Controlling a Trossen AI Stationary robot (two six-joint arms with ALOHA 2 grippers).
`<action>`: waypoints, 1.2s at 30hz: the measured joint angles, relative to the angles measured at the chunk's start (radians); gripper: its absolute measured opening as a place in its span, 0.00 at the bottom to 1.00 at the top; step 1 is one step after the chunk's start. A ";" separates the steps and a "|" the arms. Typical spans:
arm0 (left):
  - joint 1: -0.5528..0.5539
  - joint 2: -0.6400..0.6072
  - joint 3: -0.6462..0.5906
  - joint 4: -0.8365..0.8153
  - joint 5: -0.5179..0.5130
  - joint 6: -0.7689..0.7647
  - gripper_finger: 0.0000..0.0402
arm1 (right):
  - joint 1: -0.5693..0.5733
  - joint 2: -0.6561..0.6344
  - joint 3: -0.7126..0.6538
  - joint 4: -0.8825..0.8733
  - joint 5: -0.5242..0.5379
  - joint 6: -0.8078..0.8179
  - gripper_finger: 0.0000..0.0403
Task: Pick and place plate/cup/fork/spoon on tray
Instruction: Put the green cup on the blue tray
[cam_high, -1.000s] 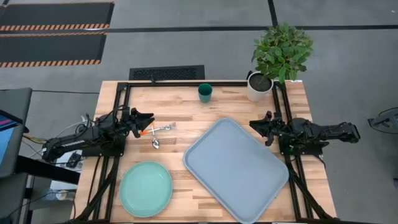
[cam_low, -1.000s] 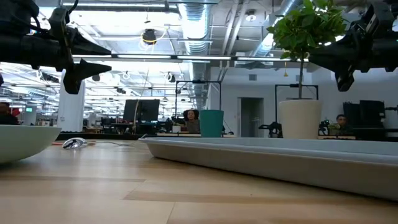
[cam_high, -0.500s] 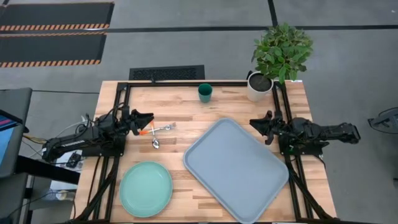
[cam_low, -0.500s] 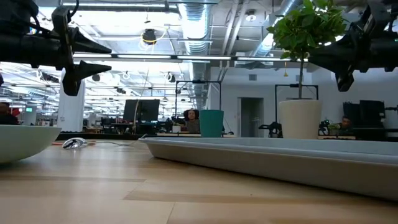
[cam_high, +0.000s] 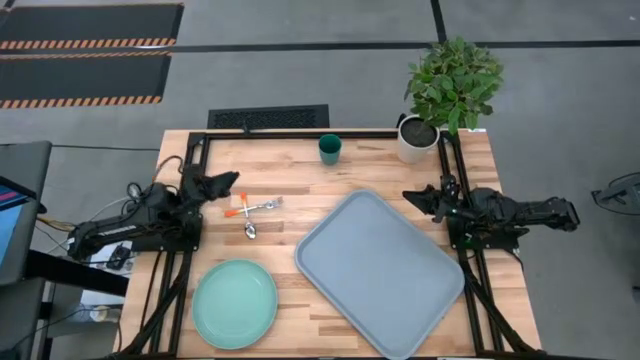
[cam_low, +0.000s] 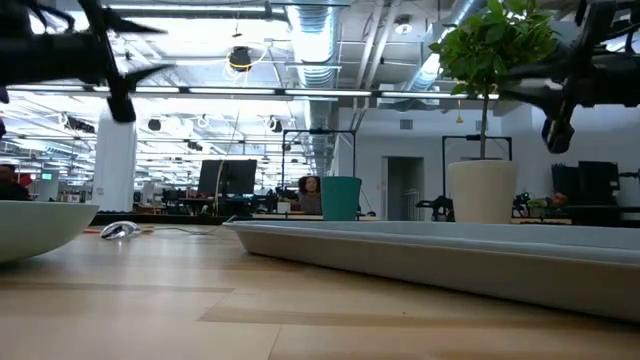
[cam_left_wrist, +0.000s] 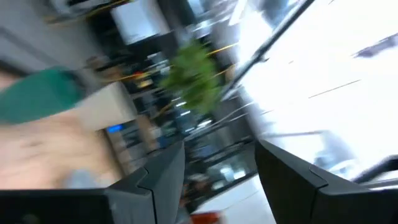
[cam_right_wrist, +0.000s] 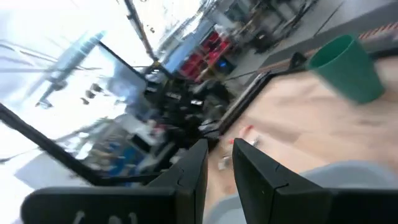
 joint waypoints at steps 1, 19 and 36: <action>0.000 0.000 0.008 0.014 0.000 -0.004 0.46 | 0.002 0.000 0.000 0.034 -0.024 0.012 0.25; 0.000 0.360 0.554 -0.396 0.207 0.195 0.46 | 0.003 0.539 0.566 0.016 -0.045 -0.378 0.26; 0.000 0.602 0.731 -0.905 0.280 0.283 0.46 | -0.036 1.459 1.213 -0.505 -0.121 -0.650 0.26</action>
